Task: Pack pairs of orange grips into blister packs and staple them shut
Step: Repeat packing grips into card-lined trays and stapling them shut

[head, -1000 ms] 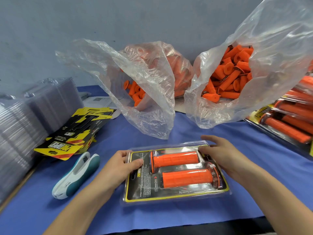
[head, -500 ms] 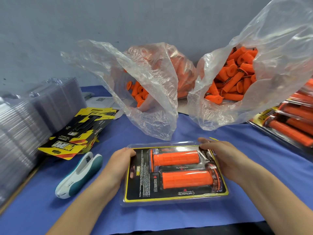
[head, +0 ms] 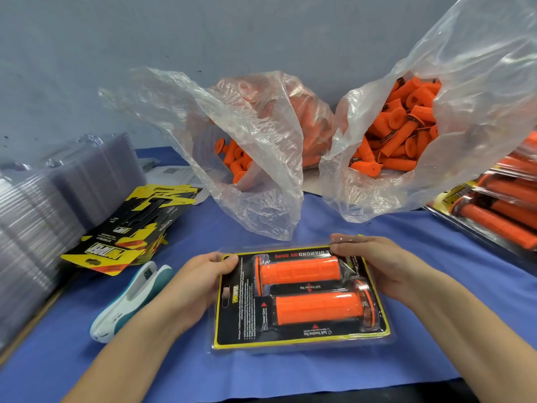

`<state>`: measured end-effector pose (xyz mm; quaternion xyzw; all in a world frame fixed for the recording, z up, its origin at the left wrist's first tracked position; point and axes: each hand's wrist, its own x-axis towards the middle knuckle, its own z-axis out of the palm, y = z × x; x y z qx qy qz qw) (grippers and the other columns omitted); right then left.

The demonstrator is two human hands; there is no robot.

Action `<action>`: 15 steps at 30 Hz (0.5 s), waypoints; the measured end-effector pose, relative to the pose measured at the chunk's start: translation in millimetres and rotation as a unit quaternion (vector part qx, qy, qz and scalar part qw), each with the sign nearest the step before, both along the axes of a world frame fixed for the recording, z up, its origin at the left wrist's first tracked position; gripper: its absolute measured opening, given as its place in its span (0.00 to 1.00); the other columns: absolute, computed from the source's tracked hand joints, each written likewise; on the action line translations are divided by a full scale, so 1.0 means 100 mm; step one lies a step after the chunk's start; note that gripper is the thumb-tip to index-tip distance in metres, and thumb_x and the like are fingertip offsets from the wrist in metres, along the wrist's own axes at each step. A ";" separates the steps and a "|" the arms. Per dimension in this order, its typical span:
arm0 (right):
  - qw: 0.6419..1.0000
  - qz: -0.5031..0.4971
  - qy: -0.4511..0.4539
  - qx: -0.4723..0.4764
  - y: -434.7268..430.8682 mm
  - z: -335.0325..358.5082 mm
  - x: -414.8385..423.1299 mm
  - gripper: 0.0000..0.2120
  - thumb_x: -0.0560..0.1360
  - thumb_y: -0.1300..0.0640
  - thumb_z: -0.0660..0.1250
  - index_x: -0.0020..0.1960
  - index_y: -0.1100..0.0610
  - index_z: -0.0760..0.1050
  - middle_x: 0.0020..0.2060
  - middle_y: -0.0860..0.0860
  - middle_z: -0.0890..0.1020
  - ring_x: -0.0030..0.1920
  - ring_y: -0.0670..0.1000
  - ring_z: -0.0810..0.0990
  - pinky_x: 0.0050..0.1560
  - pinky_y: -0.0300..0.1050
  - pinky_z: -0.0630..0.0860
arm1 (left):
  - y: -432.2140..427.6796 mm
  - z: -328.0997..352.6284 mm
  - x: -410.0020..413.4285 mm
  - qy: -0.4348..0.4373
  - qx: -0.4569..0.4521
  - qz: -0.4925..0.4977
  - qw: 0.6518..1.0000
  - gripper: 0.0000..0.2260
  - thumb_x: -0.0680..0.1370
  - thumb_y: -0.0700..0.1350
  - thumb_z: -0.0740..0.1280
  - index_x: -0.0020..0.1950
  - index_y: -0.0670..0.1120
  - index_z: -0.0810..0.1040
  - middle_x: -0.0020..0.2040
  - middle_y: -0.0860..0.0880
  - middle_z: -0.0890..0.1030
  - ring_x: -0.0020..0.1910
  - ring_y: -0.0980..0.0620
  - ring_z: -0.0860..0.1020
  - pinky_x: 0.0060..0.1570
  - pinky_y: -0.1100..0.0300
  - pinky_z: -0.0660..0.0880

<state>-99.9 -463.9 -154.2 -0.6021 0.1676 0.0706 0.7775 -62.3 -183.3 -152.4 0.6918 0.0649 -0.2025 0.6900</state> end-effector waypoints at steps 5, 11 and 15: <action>0.999 -0.044 0.009 0.013 0.02 -0.07 0.02 0.08 0.74 0.70 0.69 0.50 0.61 0.82 0.40 0.53 0.86 0.35 0.51 0.85 0.30 0.41 0.79 | 0.00 0.01 -0.07 0.025 -0.007 -0.029 0.999 0.11 0.83 0.42 0.62 0.55 0.36 0.80 0.46 0.40 0.85 0.39 0.47 0.84 0.35 0.58 0.81; 0.996 -0.087 0.002 0.007 -0.07 -0.09 0.06 0.09 0.74 0.69 0.69 0.53 0.60 0.82 0.43 0.56 0.87 0.38 0.53 0.86 0.34 0.45 0.81 | 0.18 -0.07 -0.29 0.079 -0.014 -0.108 0.991 0.11 0.80 0.44 0.67 0.57 0.38 0.80 0.52 0.39 0.85 0.47 0.45 0.85 0.41 0.59 0.82; 0.997 -0.079 -0.002 -0.020 -0.05 -0.11 0.03 0.11 0.74 0.65 0.71 0.56 0.65 0.80 0.41 0.58 0.86 0.35 0.54 0.85 0.33 0.45 0.81 | 0.10 -0.11 -0.31 0.042 0.018 -0.071 0.996 0.10 0.80 0.39 0.67 0.57 0.34 0.78 0.49 0.38 0.85 0.40 0.48 0.84 0.36 0.64 0.80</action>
